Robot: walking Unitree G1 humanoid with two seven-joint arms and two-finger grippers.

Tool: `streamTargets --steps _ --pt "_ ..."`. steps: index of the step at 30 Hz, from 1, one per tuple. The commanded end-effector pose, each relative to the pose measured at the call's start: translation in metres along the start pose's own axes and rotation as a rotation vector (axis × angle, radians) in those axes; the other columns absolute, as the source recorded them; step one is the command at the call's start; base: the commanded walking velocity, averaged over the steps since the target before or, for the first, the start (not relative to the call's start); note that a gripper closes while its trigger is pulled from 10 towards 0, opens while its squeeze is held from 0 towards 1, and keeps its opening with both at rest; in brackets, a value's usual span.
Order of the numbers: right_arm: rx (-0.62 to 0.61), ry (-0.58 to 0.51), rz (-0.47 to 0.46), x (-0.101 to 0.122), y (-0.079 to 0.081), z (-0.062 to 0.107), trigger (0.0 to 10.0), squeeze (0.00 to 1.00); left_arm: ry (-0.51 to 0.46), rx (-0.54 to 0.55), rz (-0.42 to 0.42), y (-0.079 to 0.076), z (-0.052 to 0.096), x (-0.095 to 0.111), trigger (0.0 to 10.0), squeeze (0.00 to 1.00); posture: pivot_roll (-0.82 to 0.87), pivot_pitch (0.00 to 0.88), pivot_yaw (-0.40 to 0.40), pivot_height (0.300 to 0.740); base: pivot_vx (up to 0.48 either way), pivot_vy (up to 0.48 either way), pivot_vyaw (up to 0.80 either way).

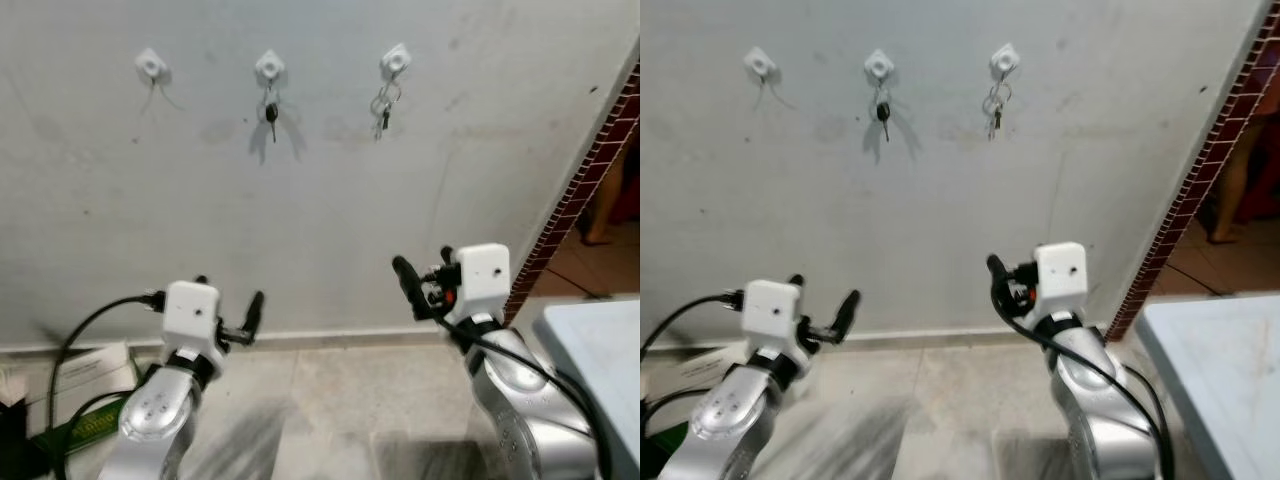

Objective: Hang keys on a hook

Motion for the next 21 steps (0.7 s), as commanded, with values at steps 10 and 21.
streamTargets --steps 10,21 --pt "0.016 -0.016 -0.006 0.0050 0.0066 -0.0026 10.0 0.00 -0.002 0.006 -0.022 0.0077 -0.0001 0.0016 10.0 0.00 0.06 0.010 0.023 0.740 -0.256 0.000 0.00" --pt "0.032 -0.022 0.001 0.0068 0.0100 -0.0050 10.0 0.00 -0.011 0.003 -0.016 0.0083 -0.0013 0.0025 10.0 0.00 0.06 0.000 0.023 0.740 -0.137 0.000 0.00"
Point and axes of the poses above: a point about 5 cm out from each wrist's last joint towards the gripper, its own z axis pointing back from the gripper into the wrist, its own x axis along the axis of the wrist's last joint, y = z × x, the point moved 6 cm from there along -z, pointing out of the wrist towards the gripper, and after that the axes turned 1 degree about -z, right-handed, at the moved point
